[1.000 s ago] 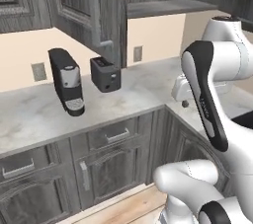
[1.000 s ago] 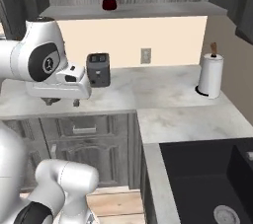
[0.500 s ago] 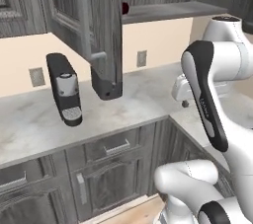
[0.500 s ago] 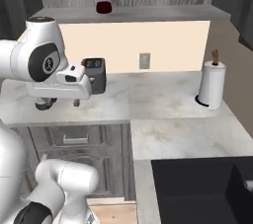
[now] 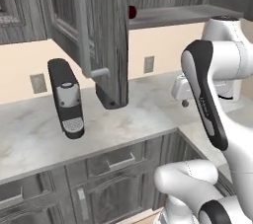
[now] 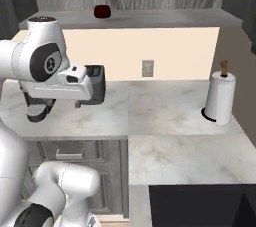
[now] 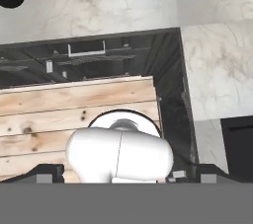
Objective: There is a tray on the dining counter. Grab the cup, mug, and pitcher and place them on the tray. The pitcher may be placed next to the tray if it cannot fit the tray.
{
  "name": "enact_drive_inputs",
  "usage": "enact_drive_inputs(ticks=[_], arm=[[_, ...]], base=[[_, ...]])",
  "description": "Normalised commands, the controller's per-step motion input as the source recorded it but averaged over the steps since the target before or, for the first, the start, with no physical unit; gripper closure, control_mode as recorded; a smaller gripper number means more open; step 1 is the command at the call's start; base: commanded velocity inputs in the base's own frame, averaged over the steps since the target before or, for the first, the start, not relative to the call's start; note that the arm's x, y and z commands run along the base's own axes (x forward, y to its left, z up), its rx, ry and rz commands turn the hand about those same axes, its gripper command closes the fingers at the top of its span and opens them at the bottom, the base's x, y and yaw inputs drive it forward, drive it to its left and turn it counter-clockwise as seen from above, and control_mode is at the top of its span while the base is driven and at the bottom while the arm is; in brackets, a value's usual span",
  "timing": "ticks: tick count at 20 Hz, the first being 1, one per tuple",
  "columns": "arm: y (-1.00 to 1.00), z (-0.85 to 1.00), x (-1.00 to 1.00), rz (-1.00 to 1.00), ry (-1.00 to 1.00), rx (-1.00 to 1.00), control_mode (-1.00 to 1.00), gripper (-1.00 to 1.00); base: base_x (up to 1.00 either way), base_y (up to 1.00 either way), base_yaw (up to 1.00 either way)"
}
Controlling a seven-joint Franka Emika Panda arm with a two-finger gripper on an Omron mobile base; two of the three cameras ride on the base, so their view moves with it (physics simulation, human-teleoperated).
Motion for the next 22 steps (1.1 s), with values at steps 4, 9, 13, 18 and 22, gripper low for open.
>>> enact_drive_inputs(ticks=[4, 9, 13, 18, 22], arm=[[0.00, 0.00, 0.00, 0.00, 0.00, 0.00, 1.00, -1.00], [0.00, 0.00, 0.00, 0.00, 0.00, 0.00, 1.00, -1.00], [0.00, 0.00, 0.00, 0.00, 0.00, 0.00, 1.00, -1.00], [0.00, 0.00, 0.00, 0.00, 0.00, 0.00, 1.00, -1.00], [0.00, 0.00, 0.00, 0.00, 0.00, 0.00, 1.00, -1.00]], base=[[0.48, -0.23, 0.11], [0.49, -0.29, 0.15], [0.52, -0.28, 0.16], [0.35, -0.49, 0.15], [0.23, -0.62, 0.15]])
